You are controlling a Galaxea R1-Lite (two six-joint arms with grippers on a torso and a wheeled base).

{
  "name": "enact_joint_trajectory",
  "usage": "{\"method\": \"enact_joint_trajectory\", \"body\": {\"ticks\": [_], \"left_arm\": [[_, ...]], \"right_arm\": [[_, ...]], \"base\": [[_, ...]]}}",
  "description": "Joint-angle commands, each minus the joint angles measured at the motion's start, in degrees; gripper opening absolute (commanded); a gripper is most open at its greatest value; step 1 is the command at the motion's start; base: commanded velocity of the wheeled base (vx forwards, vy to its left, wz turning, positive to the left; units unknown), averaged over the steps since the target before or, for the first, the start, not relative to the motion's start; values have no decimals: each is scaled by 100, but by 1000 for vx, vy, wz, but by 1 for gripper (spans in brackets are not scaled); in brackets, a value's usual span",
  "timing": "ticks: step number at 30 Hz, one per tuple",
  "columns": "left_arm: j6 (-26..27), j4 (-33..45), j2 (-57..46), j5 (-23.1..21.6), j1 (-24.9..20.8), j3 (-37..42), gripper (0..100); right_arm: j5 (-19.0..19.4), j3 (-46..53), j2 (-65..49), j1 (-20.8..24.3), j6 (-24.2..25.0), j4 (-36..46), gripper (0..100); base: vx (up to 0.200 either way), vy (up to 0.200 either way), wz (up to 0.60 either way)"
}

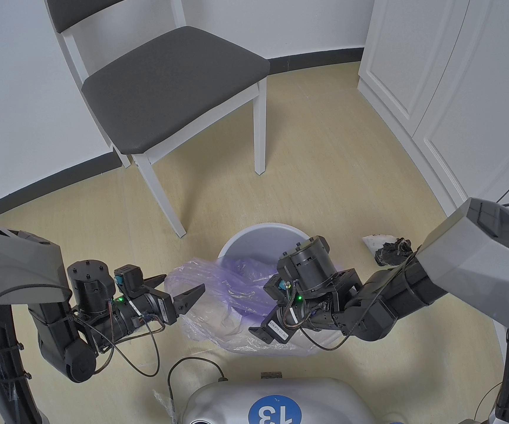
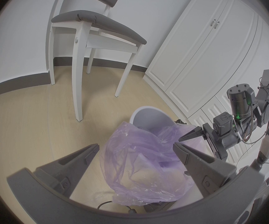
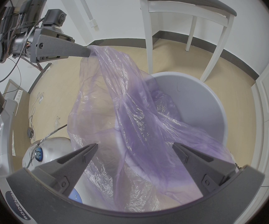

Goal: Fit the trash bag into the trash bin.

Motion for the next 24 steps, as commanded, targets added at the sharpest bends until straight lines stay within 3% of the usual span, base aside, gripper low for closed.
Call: {"method": "enact_joint_trajectory", "body": {"ticks": [1,24], "left_arm": [[7,-100,3,10,-18,6,100],[16,-100,-24,10,8,6,100]], "right_arm": [[-4,16,-32,7,-3,12,100],[-39,-265,215,24,-12,-14,100]], "base": [[0,0,0],[0,0,0]]}}
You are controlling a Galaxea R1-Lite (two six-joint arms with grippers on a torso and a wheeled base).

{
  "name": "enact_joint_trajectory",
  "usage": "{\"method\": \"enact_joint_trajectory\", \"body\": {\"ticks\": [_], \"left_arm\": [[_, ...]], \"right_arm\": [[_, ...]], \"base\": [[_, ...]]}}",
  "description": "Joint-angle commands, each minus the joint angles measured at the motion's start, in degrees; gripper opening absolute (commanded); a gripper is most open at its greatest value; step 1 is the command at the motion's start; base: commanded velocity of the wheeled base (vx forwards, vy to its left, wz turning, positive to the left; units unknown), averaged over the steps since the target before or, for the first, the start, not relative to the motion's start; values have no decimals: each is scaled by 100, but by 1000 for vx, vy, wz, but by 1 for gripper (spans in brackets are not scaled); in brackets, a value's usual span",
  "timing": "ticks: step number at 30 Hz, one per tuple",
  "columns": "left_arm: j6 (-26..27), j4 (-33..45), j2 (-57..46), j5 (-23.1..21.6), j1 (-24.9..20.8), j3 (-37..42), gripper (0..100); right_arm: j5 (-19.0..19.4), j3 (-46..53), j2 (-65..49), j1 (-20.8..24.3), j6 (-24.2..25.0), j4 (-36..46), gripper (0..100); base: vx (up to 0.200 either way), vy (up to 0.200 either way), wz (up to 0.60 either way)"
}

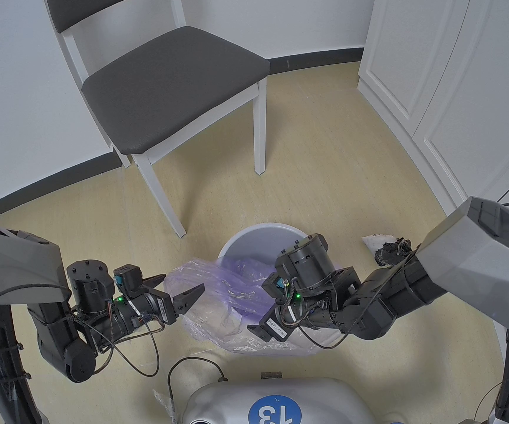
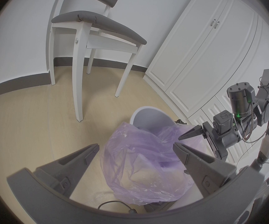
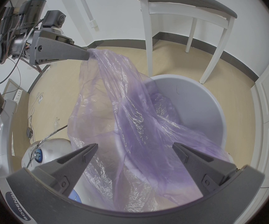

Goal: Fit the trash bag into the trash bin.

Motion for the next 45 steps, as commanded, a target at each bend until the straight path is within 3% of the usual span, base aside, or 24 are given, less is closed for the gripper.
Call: {"method": "enact_joint_trajectory", "body": {"ticks": [1,25,26,45], "left_arm": [[-1,-102,-10,1,0,0,100],[7,-102,25,10,35,-18,100],[16,-102,34,10,35,-18,100],[43,-102,42,10,123,-44,100]], "right_arm": [[0,-154,199,7,16,-35,100],[-9,-839,867,-195,-28,-114,100],[-9,-866,894,-204,-19,-140,0],[-158,-1217,340,-467,-89,18,0]], "base": [[0,0,0],[0,0,0],[0,0,0],[0,0,0]]}}
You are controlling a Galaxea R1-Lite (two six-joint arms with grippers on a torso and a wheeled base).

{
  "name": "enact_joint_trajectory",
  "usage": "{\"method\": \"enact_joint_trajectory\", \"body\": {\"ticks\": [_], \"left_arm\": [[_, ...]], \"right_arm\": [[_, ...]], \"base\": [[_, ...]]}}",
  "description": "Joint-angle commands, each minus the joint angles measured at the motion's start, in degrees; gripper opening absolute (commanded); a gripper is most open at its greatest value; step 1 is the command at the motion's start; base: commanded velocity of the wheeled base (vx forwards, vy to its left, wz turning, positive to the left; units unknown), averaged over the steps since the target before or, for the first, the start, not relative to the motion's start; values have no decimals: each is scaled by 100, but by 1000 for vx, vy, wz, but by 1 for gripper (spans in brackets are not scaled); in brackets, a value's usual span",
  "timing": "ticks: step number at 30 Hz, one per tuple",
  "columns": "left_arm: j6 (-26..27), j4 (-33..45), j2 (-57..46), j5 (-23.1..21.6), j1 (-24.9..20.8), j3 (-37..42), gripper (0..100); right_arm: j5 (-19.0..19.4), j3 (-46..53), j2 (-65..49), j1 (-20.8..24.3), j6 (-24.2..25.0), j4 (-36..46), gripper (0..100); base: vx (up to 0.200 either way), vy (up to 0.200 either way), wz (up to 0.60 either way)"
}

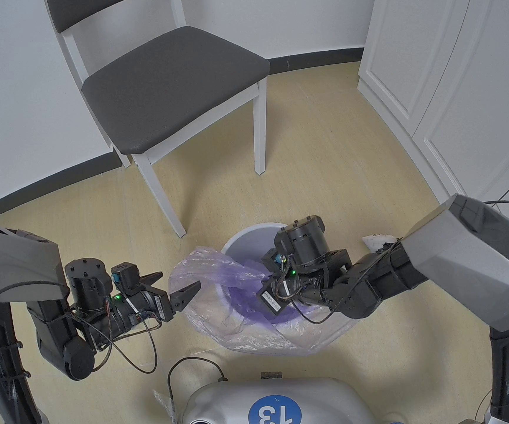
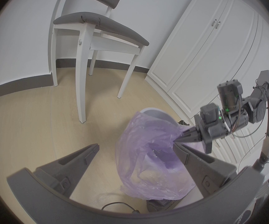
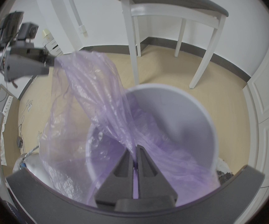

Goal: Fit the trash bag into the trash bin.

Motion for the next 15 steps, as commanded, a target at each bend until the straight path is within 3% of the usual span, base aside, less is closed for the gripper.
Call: {"method": "enact_joint_trajectory", "body": {"ticks": [1,15], "left_arm": [[-1,-102,14,-1,10,-3,100],[16,-102,6,-10,141,-20,100]], "right_arm": [[0,-309,-73,-138,-21,153,0],[-8,-1478,208,-586,-56,487,0]], "base": [[0,0,0],[0,0,0]]}}
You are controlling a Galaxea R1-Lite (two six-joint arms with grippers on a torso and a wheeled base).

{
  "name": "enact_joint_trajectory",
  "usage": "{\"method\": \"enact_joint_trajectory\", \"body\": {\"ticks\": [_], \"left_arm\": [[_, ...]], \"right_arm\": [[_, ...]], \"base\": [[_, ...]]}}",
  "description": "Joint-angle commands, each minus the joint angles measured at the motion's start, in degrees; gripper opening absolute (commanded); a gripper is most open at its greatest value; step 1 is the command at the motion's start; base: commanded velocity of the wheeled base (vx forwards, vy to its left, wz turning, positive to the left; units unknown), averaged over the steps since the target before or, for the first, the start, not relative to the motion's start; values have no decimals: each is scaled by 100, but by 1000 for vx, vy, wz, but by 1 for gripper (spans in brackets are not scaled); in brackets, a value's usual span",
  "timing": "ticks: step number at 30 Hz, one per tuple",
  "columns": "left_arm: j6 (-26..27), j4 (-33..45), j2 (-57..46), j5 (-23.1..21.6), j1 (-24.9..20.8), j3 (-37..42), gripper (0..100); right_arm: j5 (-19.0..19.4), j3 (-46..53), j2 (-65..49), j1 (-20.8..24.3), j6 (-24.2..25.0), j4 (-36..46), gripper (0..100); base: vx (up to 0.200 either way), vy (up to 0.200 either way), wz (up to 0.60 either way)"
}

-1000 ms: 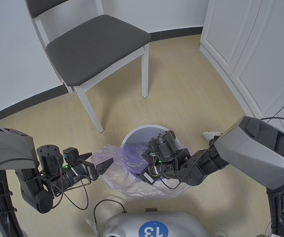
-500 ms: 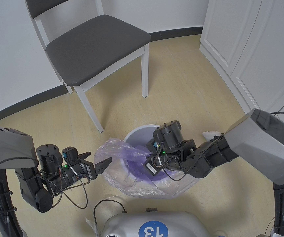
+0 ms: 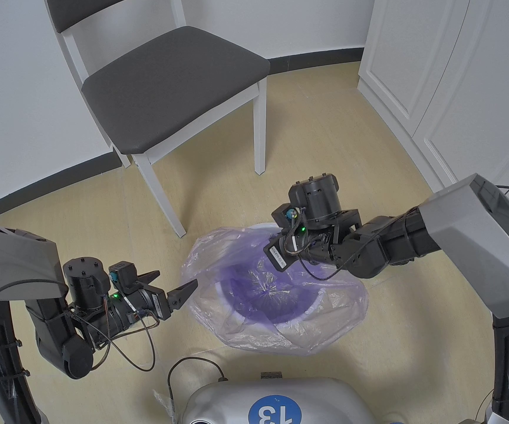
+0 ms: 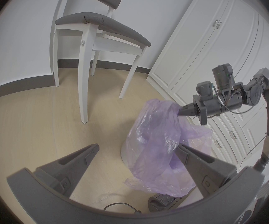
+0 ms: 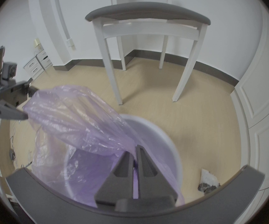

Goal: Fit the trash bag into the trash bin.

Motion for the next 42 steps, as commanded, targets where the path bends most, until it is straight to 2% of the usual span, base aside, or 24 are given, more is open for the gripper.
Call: {"method": "enact_joint_trajectory", "body": {"ticks": [1,25,26,33,42], "left_arm": [[3,-105,3,-6,48,-4,100],[64,-105,-111,-15,118,22,100],[64,-105,-120,-15,118,31,100],[64,-105,-111,-15,118,-13,100],[64,-105,-199,-15,109,48,100]], "right_arm": [[-1,-356,178,-120,-1,45,0],[-27,-1341,635,-252,-19,256,0],[-36,-1332,626,-243,-28,273,100],[-36,-1262,573,-216,16,264,100],[-19,514,-701,-111,-247,194,100]], "base": [[0,0,0],[0,0,0],[0,0,0],[0,0,0],[0,0,0]]}}
